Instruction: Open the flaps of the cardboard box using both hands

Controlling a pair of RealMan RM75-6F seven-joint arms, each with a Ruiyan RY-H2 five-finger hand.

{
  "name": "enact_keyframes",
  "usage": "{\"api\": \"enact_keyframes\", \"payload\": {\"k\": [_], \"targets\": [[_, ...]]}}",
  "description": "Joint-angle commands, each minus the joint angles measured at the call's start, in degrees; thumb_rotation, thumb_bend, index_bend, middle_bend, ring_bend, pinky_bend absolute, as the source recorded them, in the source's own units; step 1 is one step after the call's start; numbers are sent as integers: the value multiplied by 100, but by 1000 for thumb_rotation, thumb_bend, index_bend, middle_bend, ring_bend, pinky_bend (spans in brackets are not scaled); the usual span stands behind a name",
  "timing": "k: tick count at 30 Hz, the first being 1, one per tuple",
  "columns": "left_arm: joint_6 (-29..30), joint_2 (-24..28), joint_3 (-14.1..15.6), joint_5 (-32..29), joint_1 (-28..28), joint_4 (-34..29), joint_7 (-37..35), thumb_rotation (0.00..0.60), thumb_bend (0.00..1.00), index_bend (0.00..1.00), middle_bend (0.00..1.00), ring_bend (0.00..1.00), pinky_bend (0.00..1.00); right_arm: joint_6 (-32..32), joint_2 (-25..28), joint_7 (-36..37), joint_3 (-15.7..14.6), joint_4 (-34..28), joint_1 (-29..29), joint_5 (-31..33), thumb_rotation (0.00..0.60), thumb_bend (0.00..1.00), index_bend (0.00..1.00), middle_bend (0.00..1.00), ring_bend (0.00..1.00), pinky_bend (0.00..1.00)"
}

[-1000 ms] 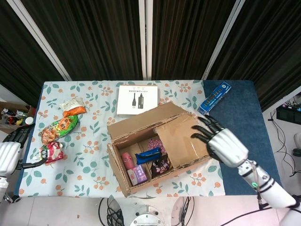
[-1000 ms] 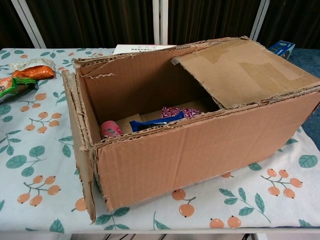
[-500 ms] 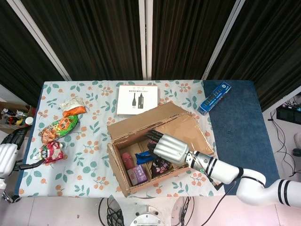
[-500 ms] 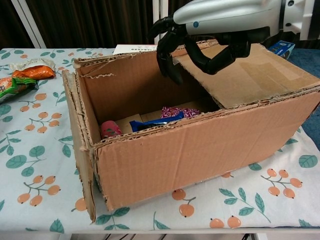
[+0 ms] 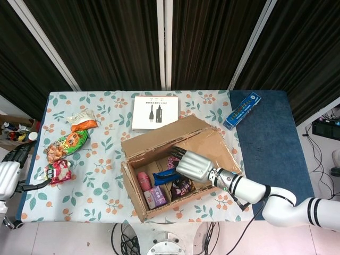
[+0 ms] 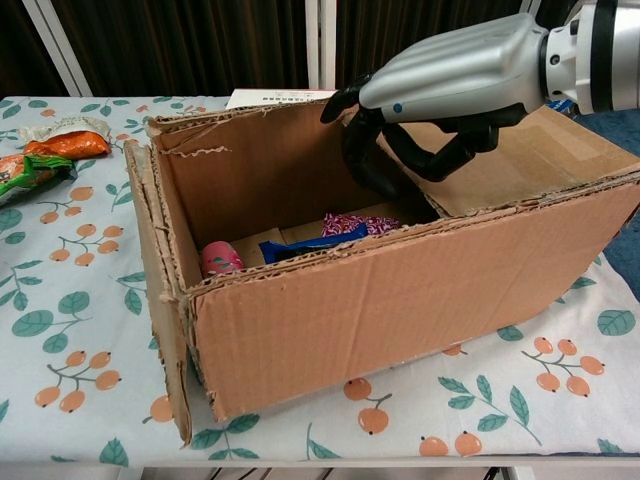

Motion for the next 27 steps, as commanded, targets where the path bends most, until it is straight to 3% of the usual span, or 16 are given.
{"api": "enact_keyframes", "payload": {"k": [1,13,21,27], "targets": [[11,3,-7,12,19,-5,-10,419,89,42,99,96,179,-65,4,-197,-102,-18,59,192,600,1000,566,344,0,0],[-8,-14,-33,53,80,37,-92,418,88,49,99,96,179,238,408,-811,-225,-388,98,792,600,1000,623,408,0,0],[-71,-42,-65,103,47,42,-99,420,89,49,99,96,179,756,1147,-1037,-155,-996,-59,918,600,1000,635,422,0,0],[-86,-65,-93,132,28,24,-90,417,88,49,99,96,179,1298,1774,-740,-20,-1357,-371,736,600,1000,635,419,0,0]]}}
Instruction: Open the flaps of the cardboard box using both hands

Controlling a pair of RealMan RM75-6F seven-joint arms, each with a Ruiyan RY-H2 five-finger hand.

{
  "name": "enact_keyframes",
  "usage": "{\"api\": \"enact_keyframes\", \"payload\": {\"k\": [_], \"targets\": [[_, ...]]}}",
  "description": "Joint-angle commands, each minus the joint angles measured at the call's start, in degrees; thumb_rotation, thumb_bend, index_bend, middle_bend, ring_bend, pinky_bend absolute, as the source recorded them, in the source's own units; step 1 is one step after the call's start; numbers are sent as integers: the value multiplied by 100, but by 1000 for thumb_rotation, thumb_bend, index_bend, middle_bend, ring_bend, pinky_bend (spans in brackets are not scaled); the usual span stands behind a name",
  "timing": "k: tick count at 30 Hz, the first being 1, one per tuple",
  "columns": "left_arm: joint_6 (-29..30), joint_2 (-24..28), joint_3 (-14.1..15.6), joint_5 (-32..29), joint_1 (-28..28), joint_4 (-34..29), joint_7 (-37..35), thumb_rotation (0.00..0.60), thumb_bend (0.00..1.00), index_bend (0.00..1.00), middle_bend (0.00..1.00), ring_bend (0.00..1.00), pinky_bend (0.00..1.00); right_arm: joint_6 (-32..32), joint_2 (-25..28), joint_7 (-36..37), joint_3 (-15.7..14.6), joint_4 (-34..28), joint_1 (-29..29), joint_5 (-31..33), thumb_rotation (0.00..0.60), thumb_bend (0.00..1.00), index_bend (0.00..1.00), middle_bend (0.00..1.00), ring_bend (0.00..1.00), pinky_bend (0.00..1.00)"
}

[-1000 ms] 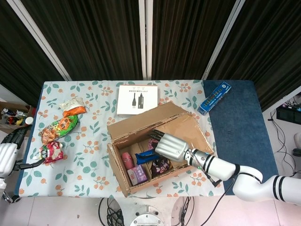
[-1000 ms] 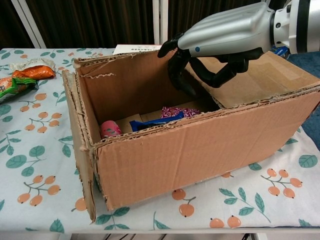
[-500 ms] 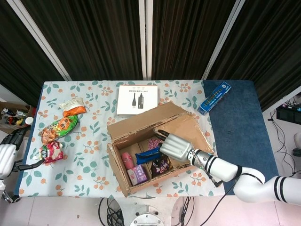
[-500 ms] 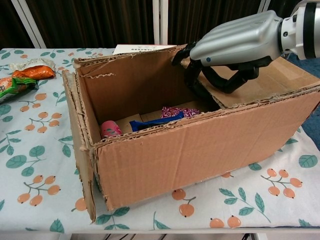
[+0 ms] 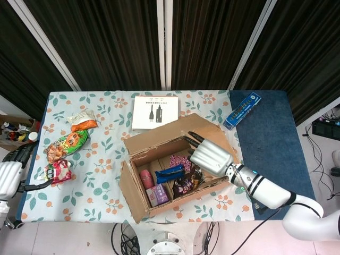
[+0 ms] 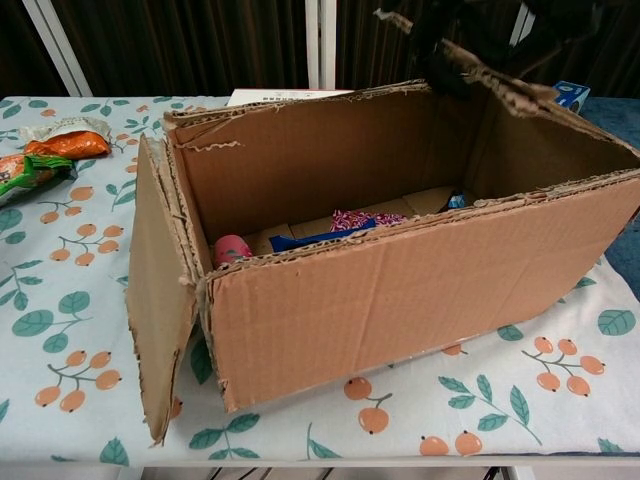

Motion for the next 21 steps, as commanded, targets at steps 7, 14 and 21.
{"api": "enact_keyframes", "payload": {"k": [7,14,21], "targets": [[-127,3,-14,-21,-48,-77,101,418,88,49,99,96,179,829,1012,990,117,-331,-711,-609,600,1000,633,415,0,0],[-278,47,-59,-88,-135,-293,311,419,89,49,99,96,179,1641,1533,2290,55,-68,-1337,-1403,600,1000,633,414,0,0],[-484,22,-110,-179,-269,-583,663,418,89,49,99,96,179,2195,1772,3478,-241,613,-1921,-1953,600,1000,632,425,0,0]]}}
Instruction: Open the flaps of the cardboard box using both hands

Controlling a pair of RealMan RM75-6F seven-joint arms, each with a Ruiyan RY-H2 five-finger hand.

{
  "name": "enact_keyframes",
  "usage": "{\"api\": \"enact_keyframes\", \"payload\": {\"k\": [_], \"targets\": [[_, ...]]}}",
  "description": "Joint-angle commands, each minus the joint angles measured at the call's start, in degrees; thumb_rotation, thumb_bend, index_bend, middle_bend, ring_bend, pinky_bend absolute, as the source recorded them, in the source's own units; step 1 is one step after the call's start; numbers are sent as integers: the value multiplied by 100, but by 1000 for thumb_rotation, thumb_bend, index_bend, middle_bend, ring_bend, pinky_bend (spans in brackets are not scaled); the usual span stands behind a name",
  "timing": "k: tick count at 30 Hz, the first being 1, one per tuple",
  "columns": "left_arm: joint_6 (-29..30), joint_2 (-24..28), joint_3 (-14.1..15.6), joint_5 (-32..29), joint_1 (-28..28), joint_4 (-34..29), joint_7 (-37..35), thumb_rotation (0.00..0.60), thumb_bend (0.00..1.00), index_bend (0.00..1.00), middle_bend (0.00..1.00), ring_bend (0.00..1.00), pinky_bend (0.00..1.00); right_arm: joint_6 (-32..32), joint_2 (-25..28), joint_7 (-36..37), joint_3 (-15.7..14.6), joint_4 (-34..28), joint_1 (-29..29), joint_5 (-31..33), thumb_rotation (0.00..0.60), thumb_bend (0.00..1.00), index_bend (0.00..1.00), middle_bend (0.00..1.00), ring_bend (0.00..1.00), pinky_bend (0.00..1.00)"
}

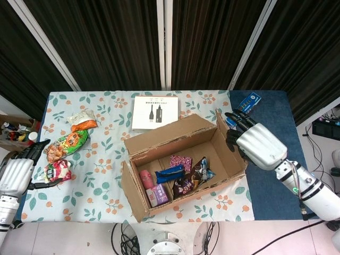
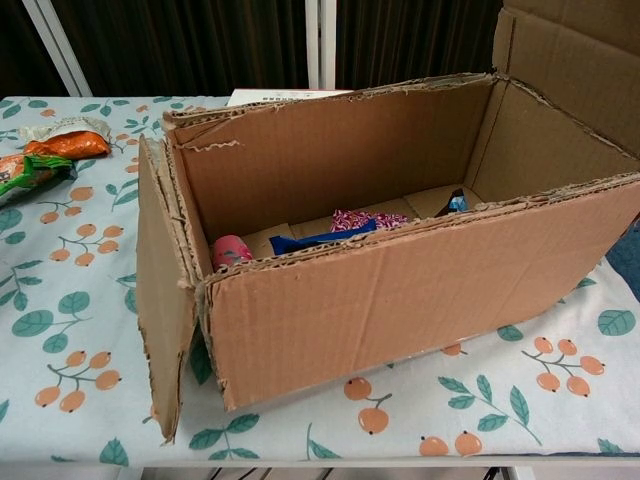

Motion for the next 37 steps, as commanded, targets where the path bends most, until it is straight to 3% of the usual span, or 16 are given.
{"api": "enact_keyframes", "payload": {"k": [1,6,12,14,16,17,19,22,24,31,37], "targets": [[-92,-10,-21,-55,-58,-127,163,417,89,49,98,96,179,447,160,713,-259,578,-488,-350,600,1000,632,430,0,0],[-130,12,-64,-151,-90,-289,349,419,88,49,99,96,179,845,8,1529,-540,1419,-990,-382,600,1000,631,431,0,0],[-93,9,-81,-186,-76,-396,480,418,88,49,99,96,179,1638,-184,2062,-616,2019,-1495,-412,600,1000,601,416,0,0],[-62,-7,-71,-179,-56,-395,522,419,89,49,98,96,179,1925,-270,1930,-625,2086,-1676,-413,600,1000,498,360,0,0],[6,-34,-54,-157,-17,-364,602,418,89,49,98,96,179,2145,-403,1500,-689,2049,-1936,-326,600,966,230,187,0,0],[69,-60,-44,-130,15,-326,656,418,88,49,98,96,179,2205,-488,1149,-749,1944,-2108,-201,600,916,111,102,0,0],[204,-118,-23,-65,78,-230,765,419,88,49,99,96,179,2330,-717,494,-830,1817,-2388,28,600,787,3,13,0,0],[549,-294,18,137,218,81,1038,415,88,50,89,75,179,2724,-1410,-642,-886,1850,-2881,485,600,571,0,0,0,0],[873,-501,72,414,326,497,1306,395,89,58,63,56,179,2970,-1967,-1020,-936,2034,-3164,661,600,486,0,0,0,0],[1256,-1072,414,790,675,1541,1263,381,89,50,50,52,180,3347,-3111,-1502,-976,2804,-3652,860,600,452,0,0,0,0],[1370,-1320,475,769,833,1966,1036,380,89,42,50,51,180,3498,-3415,-1444,-849,3146,-3813,955,600,453,0,0,0,0]]}}
